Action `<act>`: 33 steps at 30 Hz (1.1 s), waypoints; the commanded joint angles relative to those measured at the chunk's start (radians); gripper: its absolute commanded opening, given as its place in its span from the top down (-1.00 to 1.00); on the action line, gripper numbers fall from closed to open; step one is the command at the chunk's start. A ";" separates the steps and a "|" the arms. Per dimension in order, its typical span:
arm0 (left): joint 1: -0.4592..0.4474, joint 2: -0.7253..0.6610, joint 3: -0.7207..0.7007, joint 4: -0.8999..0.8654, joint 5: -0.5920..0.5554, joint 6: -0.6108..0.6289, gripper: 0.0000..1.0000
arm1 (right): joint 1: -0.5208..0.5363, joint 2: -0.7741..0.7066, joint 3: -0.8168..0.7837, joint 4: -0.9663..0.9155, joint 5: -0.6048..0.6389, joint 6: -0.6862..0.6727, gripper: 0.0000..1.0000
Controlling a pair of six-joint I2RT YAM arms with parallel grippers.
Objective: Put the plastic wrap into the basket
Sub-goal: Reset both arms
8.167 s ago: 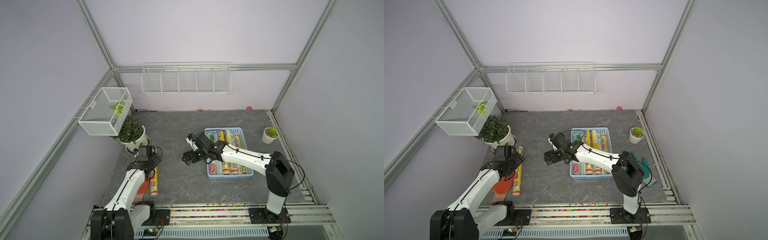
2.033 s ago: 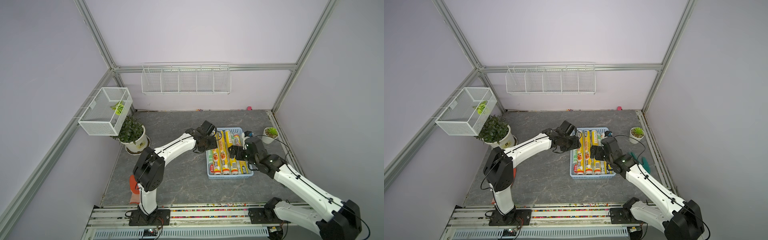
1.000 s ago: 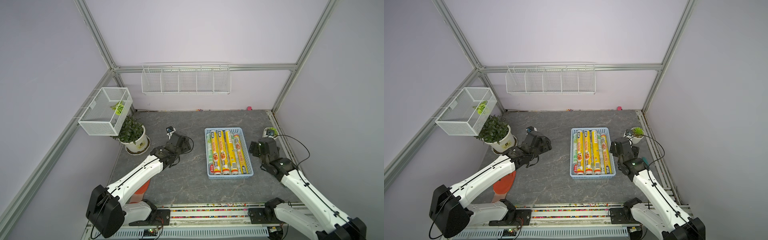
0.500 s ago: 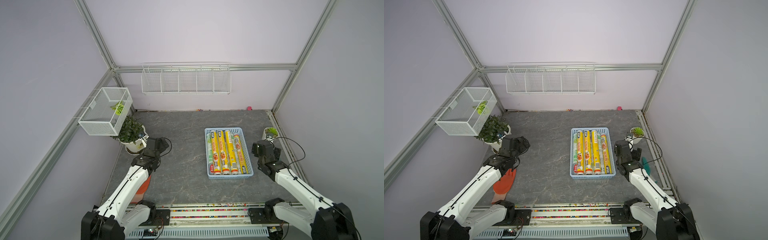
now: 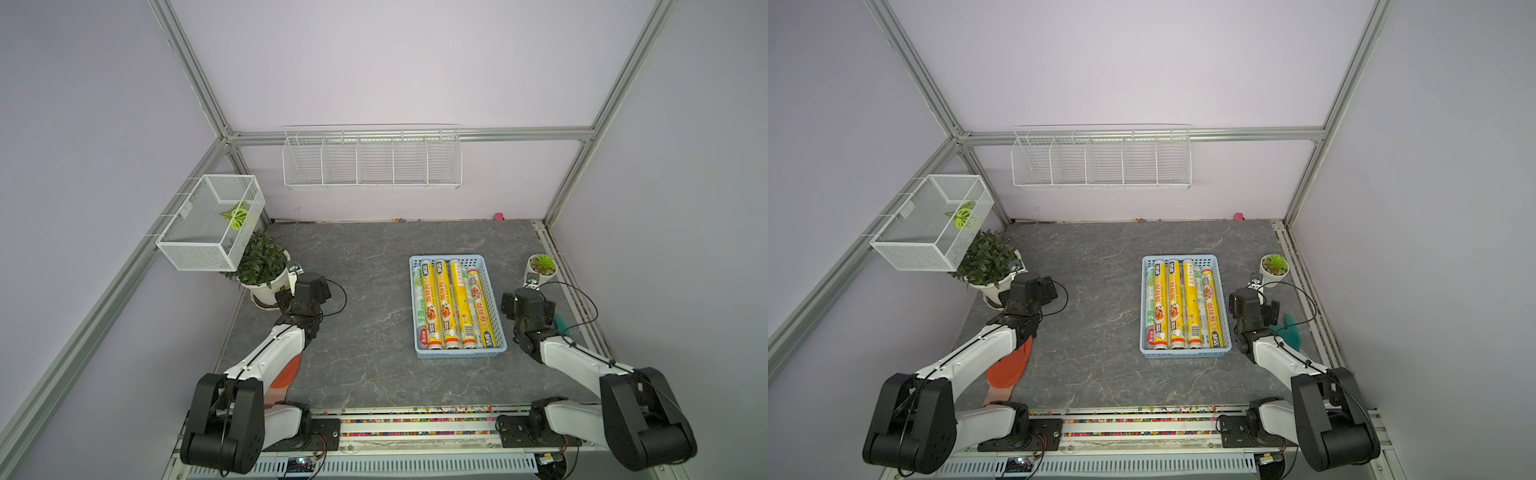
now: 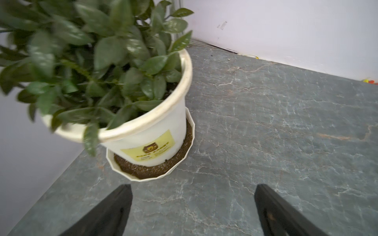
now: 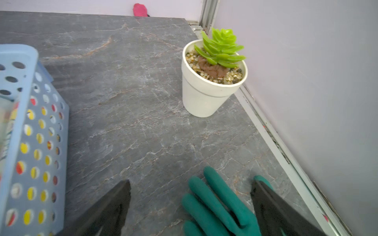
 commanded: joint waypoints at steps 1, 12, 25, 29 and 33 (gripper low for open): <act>0.007 0.050 -0.071 0.263 0.070 0.152 -0.98 | -0.007 0.026 -0.005 0.134 -0.135 -0.050 -0.95; 0.064 0.225 -0.090 0.552 0.189 0.243 -0.99 | -0.006 0.129 -0.028 0.381 -0.146 -0.170 -0.94; 0.178 0.257 -0.229 0.810 0.384 0.174 -1.00 | -0.010 0.227 -0.042 0.507 -0.131 -0.170 -0.94; 0.185 0.229 -0.201 0.709 0.397 0.160 -0.99 | -0.016 0.265 -0.067 0.568 -0.115 -0.150 -0.94; 0.198 0.234 -0.199 0.718 0.402 0.151 -1.00 | -0.015 0.304 -0.066 0.635 -0.116 -0.166 -0.95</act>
